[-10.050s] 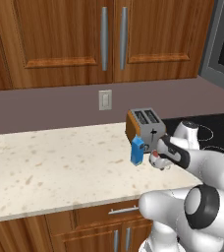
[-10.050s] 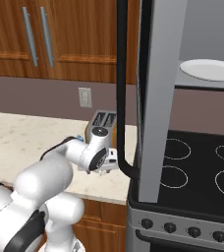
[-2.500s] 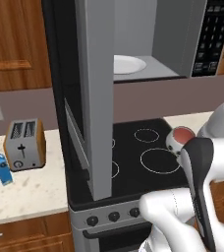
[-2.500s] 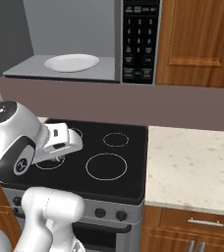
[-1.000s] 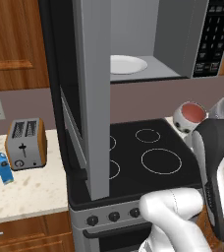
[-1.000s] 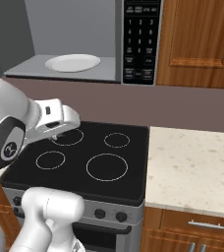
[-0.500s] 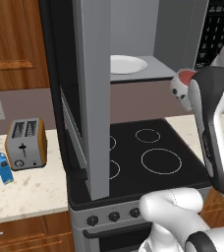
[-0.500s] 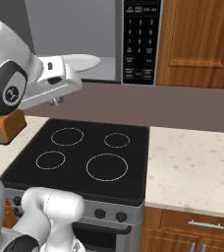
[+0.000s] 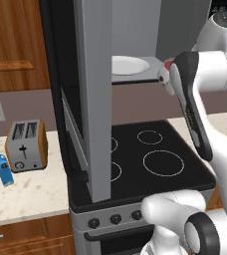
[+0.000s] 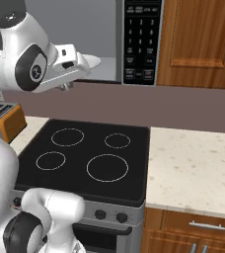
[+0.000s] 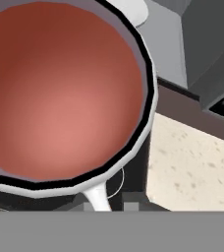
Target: Place the microwavable item in the microwave. Then, close the microwave door and press the start button.
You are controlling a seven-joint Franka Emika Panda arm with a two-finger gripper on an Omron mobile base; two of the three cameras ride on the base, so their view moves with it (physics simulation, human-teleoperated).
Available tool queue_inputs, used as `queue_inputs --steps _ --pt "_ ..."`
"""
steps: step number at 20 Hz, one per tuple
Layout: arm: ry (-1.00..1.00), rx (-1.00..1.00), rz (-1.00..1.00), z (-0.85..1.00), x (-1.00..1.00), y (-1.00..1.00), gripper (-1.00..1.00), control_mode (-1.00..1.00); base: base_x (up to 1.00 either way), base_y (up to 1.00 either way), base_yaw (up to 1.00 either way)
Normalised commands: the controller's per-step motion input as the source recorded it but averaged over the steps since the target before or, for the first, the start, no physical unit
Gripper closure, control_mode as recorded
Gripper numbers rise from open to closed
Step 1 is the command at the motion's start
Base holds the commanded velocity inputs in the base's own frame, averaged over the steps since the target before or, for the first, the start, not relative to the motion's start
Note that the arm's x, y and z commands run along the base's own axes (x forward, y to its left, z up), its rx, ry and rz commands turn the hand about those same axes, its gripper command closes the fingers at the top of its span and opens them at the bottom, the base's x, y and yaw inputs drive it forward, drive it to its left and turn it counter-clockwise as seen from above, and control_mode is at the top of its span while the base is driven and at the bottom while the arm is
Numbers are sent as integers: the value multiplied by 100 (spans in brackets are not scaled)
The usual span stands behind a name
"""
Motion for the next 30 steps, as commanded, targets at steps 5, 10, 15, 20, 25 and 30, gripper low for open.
queue_inputs --steps 5,10,15,20,25,30 --pt "3 0 0 1 86 35 100 -100 0 0 0" --pt "5 0 0 0 66 36 100 -100 0 0 0" --pt "2 0 0 0 54 21 100 -100 0 0 0" --pt "1 -1 0 0 54 12 100 -100 0 0 0" --pt "0 -1 0 0 49 5 100 -100 0 0 0" --pt "0 0 0 0 58 0 100 -100 0 0 0"
